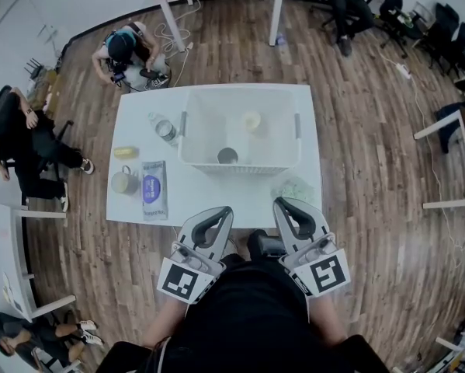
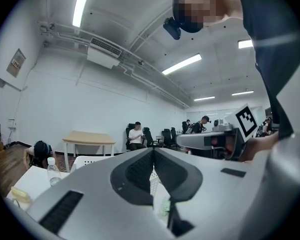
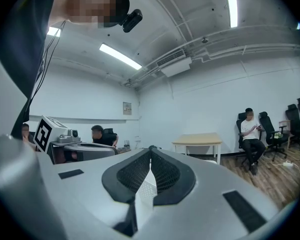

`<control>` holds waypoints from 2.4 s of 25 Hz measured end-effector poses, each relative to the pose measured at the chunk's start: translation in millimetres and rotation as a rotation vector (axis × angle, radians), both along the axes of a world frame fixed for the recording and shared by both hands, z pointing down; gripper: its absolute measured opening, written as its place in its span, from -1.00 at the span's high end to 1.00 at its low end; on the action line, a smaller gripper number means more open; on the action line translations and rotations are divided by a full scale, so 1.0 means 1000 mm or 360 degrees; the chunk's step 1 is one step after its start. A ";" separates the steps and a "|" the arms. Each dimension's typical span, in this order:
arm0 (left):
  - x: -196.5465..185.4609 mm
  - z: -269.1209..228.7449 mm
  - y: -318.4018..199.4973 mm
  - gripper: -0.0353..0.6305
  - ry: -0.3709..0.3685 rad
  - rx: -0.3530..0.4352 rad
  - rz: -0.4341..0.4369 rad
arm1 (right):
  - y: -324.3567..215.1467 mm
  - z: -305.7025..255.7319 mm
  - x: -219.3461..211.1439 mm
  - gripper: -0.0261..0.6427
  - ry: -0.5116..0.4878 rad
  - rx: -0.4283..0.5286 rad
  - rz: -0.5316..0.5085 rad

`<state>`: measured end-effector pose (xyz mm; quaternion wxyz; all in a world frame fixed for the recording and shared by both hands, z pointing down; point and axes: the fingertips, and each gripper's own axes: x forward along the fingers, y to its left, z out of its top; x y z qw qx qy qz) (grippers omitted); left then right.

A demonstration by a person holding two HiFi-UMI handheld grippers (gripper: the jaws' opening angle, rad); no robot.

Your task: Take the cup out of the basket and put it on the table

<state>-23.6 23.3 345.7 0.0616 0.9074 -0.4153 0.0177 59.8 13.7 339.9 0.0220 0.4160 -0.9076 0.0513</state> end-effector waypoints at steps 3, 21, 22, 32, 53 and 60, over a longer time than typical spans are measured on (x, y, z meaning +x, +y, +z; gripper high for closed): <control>0.016 0.003 -0.013 0.86 -0.0002 -0.0018 -0.0007 | -0.013 0.004 0.012 0.84 -0.0018 -0.0009 -0.0021; 0.032 0.016 -0.052 0.86 -0.0090 -0.0075 -0.0061 | -0.046 0.020 0.021 0.85 -0.0062 -0.0096 -0.0059; 0.031 0.017 -0.055 0.86 -0.0105 -0.0071 -0.0045 | -0.048 0.020 0.020 0.84 -0.0064 -0.0094 -0.0038; 0.033 0.036 -0.096 0.86 -0.0390 0.0044 0.0185 | -0.052 0.026 0.018 0.84 -0.0014 -0.0120 0.0098; 0.057 0.109 -0.204 0.46 -0.1338 0.0353 0.0579 | -0.036 0.041 0.056 0.84 0.0034 -0.0232 0.0438; 0.064 0.152 -0.228 0.32 -0.1592 0.0348 0.0721 | -0.033 0.047 0.065 0.84 0.0036 -0.0265 0.0500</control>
